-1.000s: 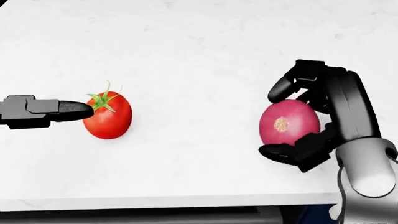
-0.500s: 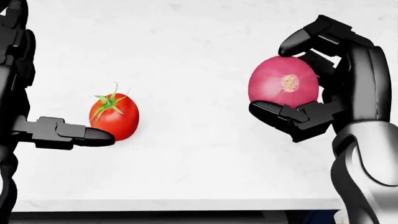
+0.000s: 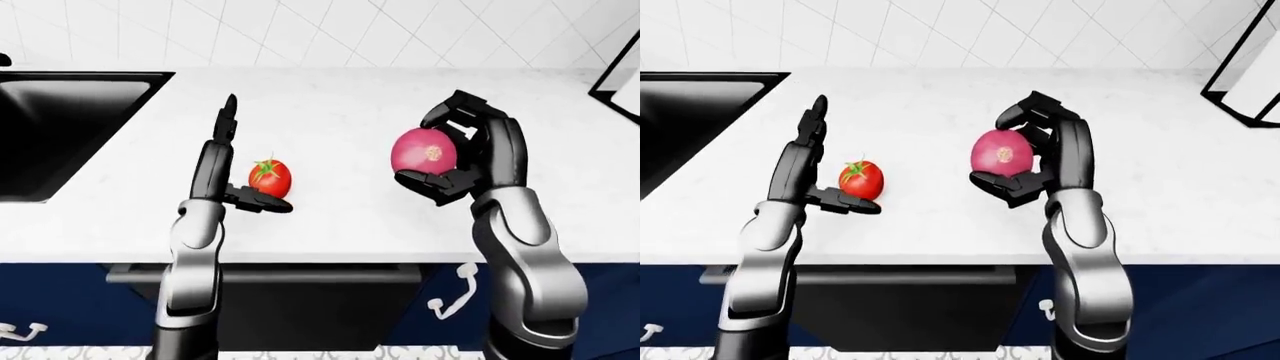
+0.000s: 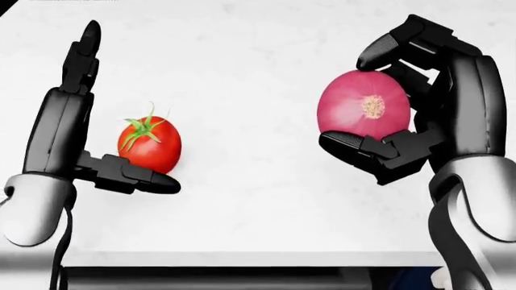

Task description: Place the avocado, onion, tomato and bell pepper on the cutting board.

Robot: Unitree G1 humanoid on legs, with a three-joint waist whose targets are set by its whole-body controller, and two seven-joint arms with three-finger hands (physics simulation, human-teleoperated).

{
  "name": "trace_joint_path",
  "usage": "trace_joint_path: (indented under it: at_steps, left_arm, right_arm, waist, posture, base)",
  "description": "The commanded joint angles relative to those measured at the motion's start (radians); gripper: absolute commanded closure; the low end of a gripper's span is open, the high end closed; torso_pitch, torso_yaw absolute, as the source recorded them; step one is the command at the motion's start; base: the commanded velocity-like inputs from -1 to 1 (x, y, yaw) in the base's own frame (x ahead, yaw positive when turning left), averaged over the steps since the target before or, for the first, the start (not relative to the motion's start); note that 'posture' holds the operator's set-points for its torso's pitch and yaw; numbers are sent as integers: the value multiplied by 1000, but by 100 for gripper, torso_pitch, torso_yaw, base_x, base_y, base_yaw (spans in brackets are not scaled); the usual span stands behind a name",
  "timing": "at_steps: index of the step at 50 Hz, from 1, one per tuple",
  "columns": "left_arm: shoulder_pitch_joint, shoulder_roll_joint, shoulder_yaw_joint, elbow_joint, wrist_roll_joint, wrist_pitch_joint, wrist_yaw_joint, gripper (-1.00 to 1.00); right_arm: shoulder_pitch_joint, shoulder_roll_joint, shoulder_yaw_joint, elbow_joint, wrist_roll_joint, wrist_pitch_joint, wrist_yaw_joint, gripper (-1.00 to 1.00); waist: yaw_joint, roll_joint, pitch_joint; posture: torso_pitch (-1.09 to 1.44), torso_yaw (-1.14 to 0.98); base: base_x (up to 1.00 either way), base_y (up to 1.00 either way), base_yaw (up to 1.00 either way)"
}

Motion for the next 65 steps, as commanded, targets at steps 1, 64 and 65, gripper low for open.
trace_joint_path:
  at_steps: [1,64,65]
  left_arm:
    - [-22,7,5,-22,11,-39,12,-100]
    - [-42,32,60,-327,-176,213,32,100]
    - [-43,34,60,-325,-178,206,34,100]
  right_arm:
    - [-28,-6,-8,-28,-3,-46,-2,100]
    - [-1,-4,3,5,-66,-106,39,100]
    - [-4,-5,3,7,-71,-109,40,100]
  waist:
    - [0,0,-23]
    - [-12,0,-22]
    - [-15,4,-22]
  posture:
    - [0,0]
    - [0,0]
    - [0,0]
  base:
    - [0,0,0]
    - [0,1,0]
    - [0,24,0]
